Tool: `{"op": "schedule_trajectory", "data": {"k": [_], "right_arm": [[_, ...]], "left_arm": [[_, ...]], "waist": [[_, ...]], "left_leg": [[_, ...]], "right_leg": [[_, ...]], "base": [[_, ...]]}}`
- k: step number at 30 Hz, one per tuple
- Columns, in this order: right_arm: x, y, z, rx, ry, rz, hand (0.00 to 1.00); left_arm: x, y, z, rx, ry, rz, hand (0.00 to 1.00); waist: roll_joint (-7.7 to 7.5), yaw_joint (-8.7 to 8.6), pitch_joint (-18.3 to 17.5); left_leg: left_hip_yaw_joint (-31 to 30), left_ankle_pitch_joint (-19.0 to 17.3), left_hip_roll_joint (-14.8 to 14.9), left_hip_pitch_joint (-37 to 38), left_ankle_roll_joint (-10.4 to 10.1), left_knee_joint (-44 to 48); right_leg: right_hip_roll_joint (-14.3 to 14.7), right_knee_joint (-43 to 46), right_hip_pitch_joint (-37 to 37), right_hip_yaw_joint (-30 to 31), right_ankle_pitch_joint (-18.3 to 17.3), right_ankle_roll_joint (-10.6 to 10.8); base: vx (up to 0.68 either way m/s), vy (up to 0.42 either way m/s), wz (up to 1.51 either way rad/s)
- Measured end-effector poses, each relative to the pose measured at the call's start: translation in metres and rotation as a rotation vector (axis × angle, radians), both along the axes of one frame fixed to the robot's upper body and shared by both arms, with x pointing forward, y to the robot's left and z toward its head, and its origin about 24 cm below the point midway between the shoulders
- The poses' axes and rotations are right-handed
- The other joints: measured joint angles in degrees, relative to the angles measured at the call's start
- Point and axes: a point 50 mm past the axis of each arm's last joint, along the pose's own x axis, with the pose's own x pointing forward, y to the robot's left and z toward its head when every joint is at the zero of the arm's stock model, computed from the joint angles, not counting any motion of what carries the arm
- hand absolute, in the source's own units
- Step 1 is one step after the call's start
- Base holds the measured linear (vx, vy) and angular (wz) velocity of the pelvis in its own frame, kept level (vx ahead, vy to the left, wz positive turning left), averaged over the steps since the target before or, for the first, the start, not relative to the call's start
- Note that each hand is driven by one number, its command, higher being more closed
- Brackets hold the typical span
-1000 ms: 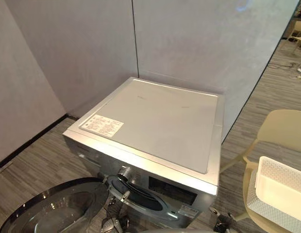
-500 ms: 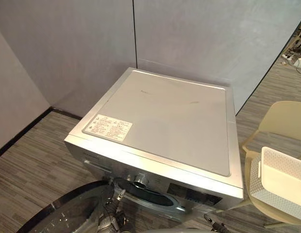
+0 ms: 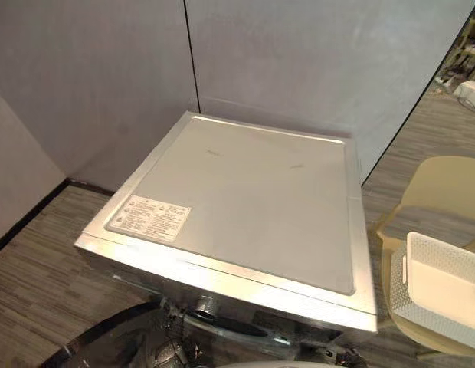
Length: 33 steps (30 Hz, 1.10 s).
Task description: Pick up the laundry basket with both hands and put the clothes into the washing machine.
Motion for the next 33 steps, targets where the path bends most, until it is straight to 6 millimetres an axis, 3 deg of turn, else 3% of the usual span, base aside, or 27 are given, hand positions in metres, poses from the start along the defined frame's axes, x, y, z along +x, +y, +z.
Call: {"op": "schedule_trajectory", "data": {"k": [2, 4, 5, 6, 8, 9, 10, 11, 12, 13, 14, 16, 18, 22, 28, 29, 33], "right_arm": [[-0.001, -0.003, 0.0, 0.005, 0.008, 0.011, 0.0], [-0.003, 0.001, -0.001, -0.018, 0.014, -0.026, 0.0], [-0.007, 0.005, -0.003, -0.019, 0.026, -0.032, 0.0], [-0.007, 0.003, -0.003, -0.029, 0.033, -0.029, 0.0], [-0.008, 0.0, -0.003, -0.039, 0.036, -0.032, 0.0], [-0.008, -0.003, -0.002, -0.048, 0.033, -0.032, 0.0], [-0.008, -0.004, -0.002, -0.054, 0.03, -0.032, 0.0], [-0.009, -0.003, -0.002, -0.055, 0.027, -0.037, 0.0], [-0.011, -0.005, -0.002, -0.06, 0.03, -0.039, 0.0], [-0.015, -0.009, -0.003, -0.065, 0.044, -0.061, 0.0], [-0.022, -0.011, -0.005, -0.057, 0.069, -0.091, 0.0], [-0.026, -0.006, -0.007, -0.037, 0.084, -0.104, 0.0], [-0.028, -0.004, -0.008, -0.025, 0.085, -0.135, 0.0], [-0.037, 0.004, -0.01, 0.002, 0.098, -0.148, 0.0], [-0.041, 0.008, -0.011, 0.051, 0.078, -0.185, 0.0], [-0.047, 0.012, -0.011, 0.05, 0.087, -0.159, 0.0], [-0.048, 0.012, -0.011, 0.05, 0.087, -0.162, 0.0]], "left_arm": [[0.002, -0.007, 0.0, -0.012, -0.006, -0.016, 0.0], [-0.001, -0.005, 0.0, -0.006, 0.0, -0.015, 0.0], [-0.007, 0.002, -0.002, 0.01, 0.016, -0.009, 0.0], [-0.013, 0.004, -0.004, 0.015, 0.039, -0.007, 0.0], [-0.017, 0.005, -0.005, 0.017, 0.049, -0.004, 0.0], [-0.02, 0.007, -0.006, 0.02, 0.058, -0.001, 0.0], [-0.022, 0.01, -0.006, 0.029, 0.061, -0.002, 0.0], [-0.021, 0.012, -0.005, 0.034, 0.062, -0.007, 0.0], [-0.021, 0.012, -0.006, 0.034, 0.064, -0.013, 0.0], [-0.017, 0.013, -0.005, 0.038, 0.058, -0.02, 0.0], [-0.017, 0.013, -0.005, 0.043, 0.062, -0.038, 0.0], [-0.019, 0.017, -0.005, 0.053, 0.067, -0.041, 0.0], [-0.017, 0.019, -0.004, 0.053, 0.06, -0.044, 0.0], [-0.018, 0.024, -0.004, 0.043, 0.055, -0.003, 0.0], [-0.027, 0.026, -0.007, 0.045, 0.098, -0.014, 0.0], [-0.043, 0.031, -0.012, 0.031, 0.156, 0.027, 0.0], [-0.044, 0.031, -0.012, 0.031, 0.156, 0.027, 0.0]], "waist": [[0.55, 0.54, 0.13], [-0.21, 0.5, -0.25], [-1.58, 0.17, -1.28], [-1.06, -0.16, -1.17], [-0.75, -0.15, -1.77], [-0.68, -0.14, -1.84], [-0.84, -0.12, -1.89], [-0.89, -0.38, -1.77], [-0.84, -0.72, -1.7], [-0.88, -1.22, -1.42], [-0.68, -1.22, -1.31], [-1.45, -1.5, -0.86], [-1.99, -1.56, -0.01], [-3.07, -1.52, 0.54], [-3.87, -1.62, -0.62], [-4.87, -0.07, -0.93], [-4.8, -0.06, -0.91]], "left_leg": [[-2.76, 2.8, 0.41, 0.04, -1.24, -3.0], [-4.18, 4.59, 0.04, 0.45, -2.79, -4.58], [-5.17, 5.43, -0.01, 0.83, -3.79, -5.45], [-7.28, 6.42, 0.23, 0.84, -5.35, -7.41], [-9.58, 7.18, -0.03, 1.9, -5.71, -11.42], [-10.2, 8.08, 0.08, 2.83, -4.39, -14.61], [-10.25, 9.85, 0.24, 3.39, -1.58, -17.6], [-9.01, 12.18, 0.43, 3.2, 2.8, -18.74], [-7.19, 13.26, 0.74, 2.59, 5.21, -18.24], [-2.43, 13.53, 1.04, 0.46, 5.25, -11.88], [0.65, 10.54, 0.8, -0.55, 3.92, -4.44], [-0.96, 6.0, -1.58, -0.9, 1.61, 0.06], [-3.95, 1.07, -5.4, 0.54, 1.76, 0.83], [-3.15, 2.72, -7.95, 3.92, 2.51, -5.33], [-1.66, 8.21, -11.83, 8.18, 3.72, -16.24], [0.73, 10.04, -14.28, 19.67, 3.46, -28.55], [0.67, 10.05, -14.28, 19.58, 3.46, -28.51]], "right_leg": [[1.78, 0.09, 0.39, 1.29, -0.39, 0.36], [1.61, -0.01, 1.47, 1.31, -4.03, 4.08], [1.52, -1.38, 2.95, -0.05, -7.07, 4.14], [2.45, -1.38, 3.36, -1.69, -8.28, 3.57], [3.98, -0.78, 2.96, -2.59, -8.82, 2.52], [5.29, -0.32, 2.76, -3.1, -8.98, 1.61], [5.95, 1.04, 1.7, -3.91, -9.4, 0.65], [5.92, 1.57, 1.12, -5.07, -9.69, -0.15], [5.78, 1.57, 1.02, -6.12, -9.69, -0.59], [5.39, 1.32, 1.03, -7.99, -9.1, -1.97], [5.13, 0.0, 1.51, -9.29, -8.06, -3.04], [5.4, -1.78, 2.2, -10.04, -6.96, -3.42], [5.57, -3.48, 2.36, -10.03, -5.6, -2.86], [4.52, -7.97, 4.93, -9.43, -3.33, -1.31], [2.23, -14.52, 6.84, -9.08, 0.23, -0.24], [1.62, -17.3, 12.87, -7.48, -0.11, -1.07], [1.6, -17.3, 12.84, -7.55, -0.11, -1.06]], "base": [[-0.09, -0.225, 0.65], [-0.13, -0.251, 0.49], [-0.17, -0.313, 0.3], [-0.21, -0.354, 0.29], [-0.15, -0.259, 0.26], [-0.09, -0.242, 0.29], [-0.1, -0.293, 0.42], [-0.07, -0.231, 0.48], [-0.05, -0.208, 0.65], [-0.05, -0.12, 0.55], [-0.05, -0.076, 0.46], [-0.03, 0.016, 0.19], [-0.01, 0.059, 0.03], [-0.01, 0.066, -0.01], [0.01, 0.057, -0.01], [0.0, 0.0, 0.0], [0.0, 0.0, 0.0]]}}
